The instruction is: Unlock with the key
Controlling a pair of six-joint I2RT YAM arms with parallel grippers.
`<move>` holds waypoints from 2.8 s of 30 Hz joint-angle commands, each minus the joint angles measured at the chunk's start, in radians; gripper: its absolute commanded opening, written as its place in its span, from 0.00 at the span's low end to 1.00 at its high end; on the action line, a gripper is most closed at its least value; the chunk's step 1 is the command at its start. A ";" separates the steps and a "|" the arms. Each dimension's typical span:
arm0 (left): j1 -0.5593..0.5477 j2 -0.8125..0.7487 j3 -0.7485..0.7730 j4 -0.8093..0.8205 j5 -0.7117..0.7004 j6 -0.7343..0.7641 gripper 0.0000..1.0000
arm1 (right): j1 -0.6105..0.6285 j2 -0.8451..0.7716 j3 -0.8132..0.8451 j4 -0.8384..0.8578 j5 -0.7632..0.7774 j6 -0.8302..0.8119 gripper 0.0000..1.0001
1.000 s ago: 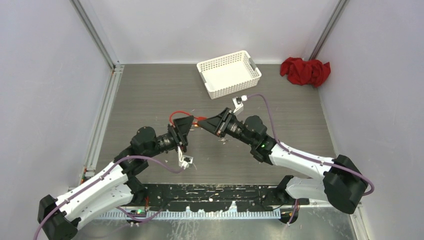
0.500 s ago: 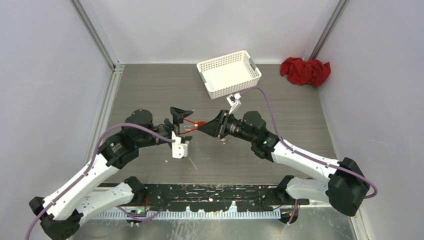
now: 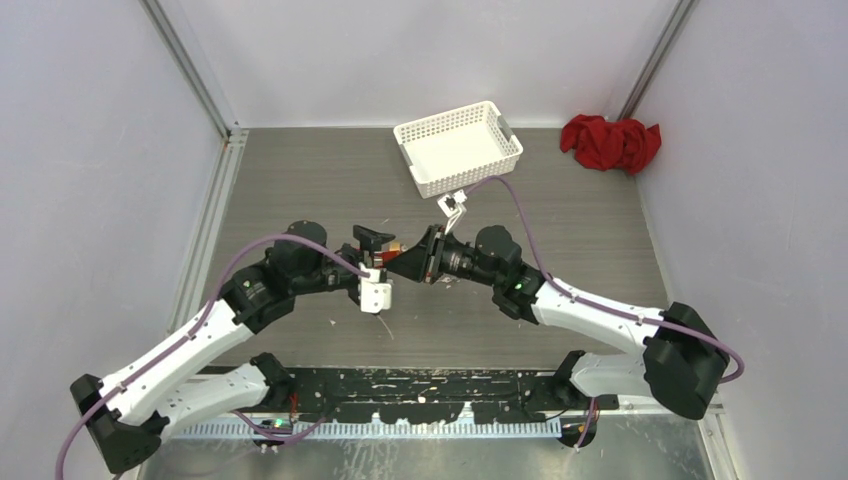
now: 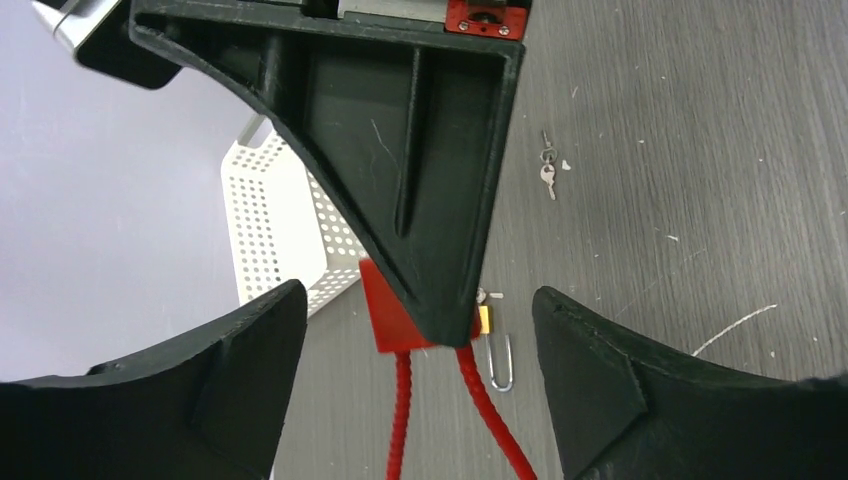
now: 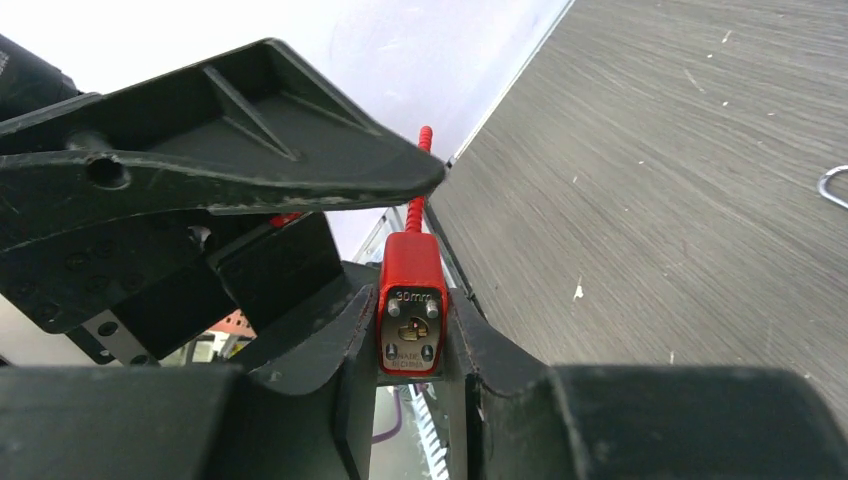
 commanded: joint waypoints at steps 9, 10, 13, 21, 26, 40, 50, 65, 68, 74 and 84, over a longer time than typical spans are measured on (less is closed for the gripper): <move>-0.015 -0.026 -0.027 0.111 -0.073 -0.003 0.22 | 0.040 -0.023 -0.014 0.117 0.073 -0.011 0.01; -0.016 -0.034 -0.034 0.113 -0.079 0.004 0.15 | 0.041 -0.025 -0.016 0.113 0.084 -0.011 0.02; -0.016 -0.053 -0.051 0.112 -0.100 0.016 0.03 | 0.040 -0.039 -0.022 0.109 0.111 -0.003 0.23; -0.016 -0.072 -0.054 0.096 -0.080 0.025 0.00 | 0.034 -0.046 -0.007 0.076 0.132 0.011 0.54; -0.017 -0.067 -0.047 0.091 -0.073 0.029 0.00 | 0.035 -0.034 0.020 0.022 0.114 0.005 0.49; -0.017 -0.024 0.003 -0.009 -0.072 0.013 0.45 | 0.035 -0.027 0.082 -0.058 0.096 -0.035 0.01; -0.017 -0.029 -0.023 0.022 -0.082 0.035 0.34 | 0.033 -0.057 0.052 -0.081 0.114 -0.043 0.01; -0.015 -0.045 -0.038 -0.122 -0.156 0.025 0.00 | -0.122 -0.213 0.096 -0.568 0.334 -0.219 0.74; -0.015 -0.044 -0.046 -0.175 -0.178 0.025 0.00 | -0.157 -0.236 0.099 -0.663 0.388 -0.249 0.75; -0.015 -0.041 -0.042 -0.248 -0.197 0.015 0.00 | -0.164 -0.136 0.132 -0.786 0.502 -0.299 0.68; -0.003 -0.007 0.010 -0.361 -0.207 -0.065 0.00 | -0.163 0.149 0.204 -0.828 0.562 -0.434 0.48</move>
